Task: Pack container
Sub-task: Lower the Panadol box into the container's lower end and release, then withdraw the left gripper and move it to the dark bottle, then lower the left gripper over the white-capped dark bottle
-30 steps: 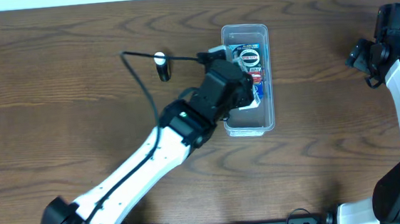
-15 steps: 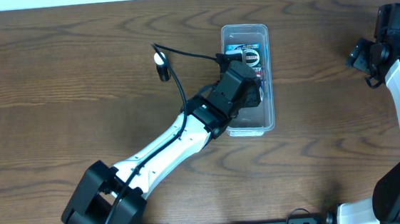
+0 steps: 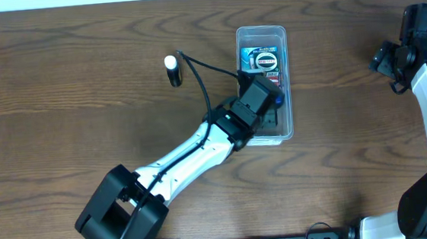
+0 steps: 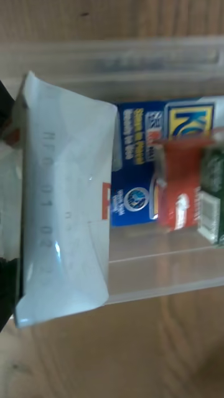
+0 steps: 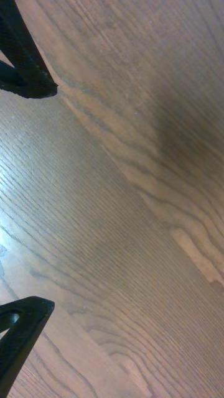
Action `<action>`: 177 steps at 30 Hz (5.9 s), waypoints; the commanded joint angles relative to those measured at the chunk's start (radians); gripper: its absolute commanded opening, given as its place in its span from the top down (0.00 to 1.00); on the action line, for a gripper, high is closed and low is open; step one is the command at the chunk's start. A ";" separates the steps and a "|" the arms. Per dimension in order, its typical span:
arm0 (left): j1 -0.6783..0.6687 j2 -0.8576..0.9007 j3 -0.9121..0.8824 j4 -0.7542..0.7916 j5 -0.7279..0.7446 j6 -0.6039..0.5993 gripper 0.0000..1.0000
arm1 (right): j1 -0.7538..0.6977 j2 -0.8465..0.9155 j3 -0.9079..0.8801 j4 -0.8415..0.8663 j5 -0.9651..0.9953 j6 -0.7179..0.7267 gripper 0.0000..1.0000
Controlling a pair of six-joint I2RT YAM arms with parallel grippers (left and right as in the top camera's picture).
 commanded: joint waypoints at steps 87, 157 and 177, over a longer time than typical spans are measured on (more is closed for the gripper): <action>0.012 0.100 0.015 0.072 0.091 0.013 0.67 | -0.004 0.005 -0.002 0.000 0.010 0.012 0.01; 0.627 0.312 0.735 -0.791 -0.010 0.506 0.02 | -0.004 0.005 -0.002 0.000 0.010 0.012 0.01; 0.613 0.408 0.733 -0.715 0.064 0.531 0.00 | -0.004 0.005 -0.002 0.000 0.010 0.012 0.01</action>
